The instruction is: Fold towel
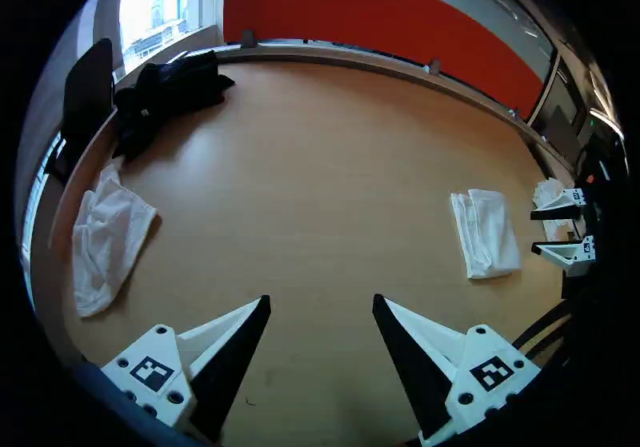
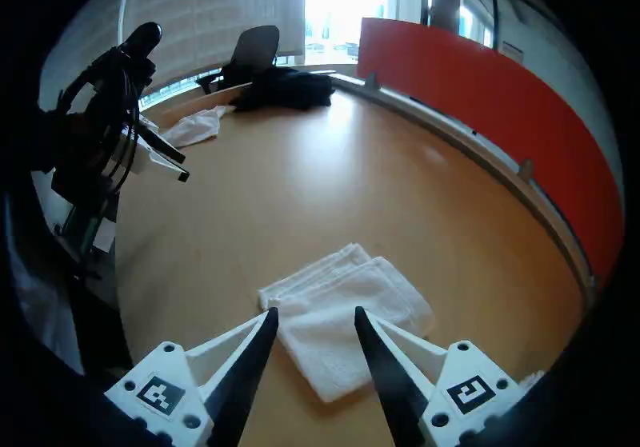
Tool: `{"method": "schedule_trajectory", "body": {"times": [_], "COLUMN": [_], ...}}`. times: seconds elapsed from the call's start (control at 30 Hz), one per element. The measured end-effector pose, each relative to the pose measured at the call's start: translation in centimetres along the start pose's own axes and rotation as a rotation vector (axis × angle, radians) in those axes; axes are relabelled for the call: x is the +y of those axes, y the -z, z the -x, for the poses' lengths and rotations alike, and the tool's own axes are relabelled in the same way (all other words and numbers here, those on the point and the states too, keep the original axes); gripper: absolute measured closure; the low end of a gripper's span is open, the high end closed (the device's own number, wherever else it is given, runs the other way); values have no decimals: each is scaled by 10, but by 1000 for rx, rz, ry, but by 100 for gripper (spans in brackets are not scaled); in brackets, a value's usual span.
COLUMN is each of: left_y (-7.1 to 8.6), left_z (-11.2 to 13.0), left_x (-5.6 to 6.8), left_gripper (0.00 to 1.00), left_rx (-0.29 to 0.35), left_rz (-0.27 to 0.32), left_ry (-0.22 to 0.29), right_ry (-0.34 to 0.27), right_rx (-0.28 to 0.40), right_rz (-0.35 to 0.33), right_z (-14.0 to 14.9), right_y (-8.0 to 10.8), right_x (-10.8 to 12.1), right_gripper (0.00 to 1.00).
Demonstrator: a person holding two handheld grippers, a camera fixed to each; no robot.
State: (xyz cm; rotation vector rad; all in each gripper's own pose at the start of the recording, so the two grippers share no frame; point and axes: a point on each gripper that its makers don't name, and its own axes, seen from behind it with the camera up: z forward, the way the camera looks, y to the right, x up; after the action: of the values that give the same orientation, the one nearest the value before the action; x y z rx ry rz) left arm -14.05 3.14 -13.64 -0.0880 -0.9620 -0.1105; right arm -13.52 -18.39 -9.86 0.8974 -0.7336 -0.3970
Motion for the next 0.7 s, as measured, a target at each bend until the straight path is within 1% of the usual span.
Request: {"method": "schedule_trajectory", "body": {"times": [0.4, 0.7], "left_y": [1, 2], "left_z": [-1, 0], "left_x": [1, 2], "left_gripper": [5, 5], "left_rx": [0, 0], "left_rz": [-1, 0], "left_ry": [0, -3], "right_ry": [-27, -42], "right_rx": [-18, -42], "right_rz": [14, 30], "right_z": [12, 28], "right_y": [6, 6], "right_x": [7, 8], "right_gripper": [26, 26]}}
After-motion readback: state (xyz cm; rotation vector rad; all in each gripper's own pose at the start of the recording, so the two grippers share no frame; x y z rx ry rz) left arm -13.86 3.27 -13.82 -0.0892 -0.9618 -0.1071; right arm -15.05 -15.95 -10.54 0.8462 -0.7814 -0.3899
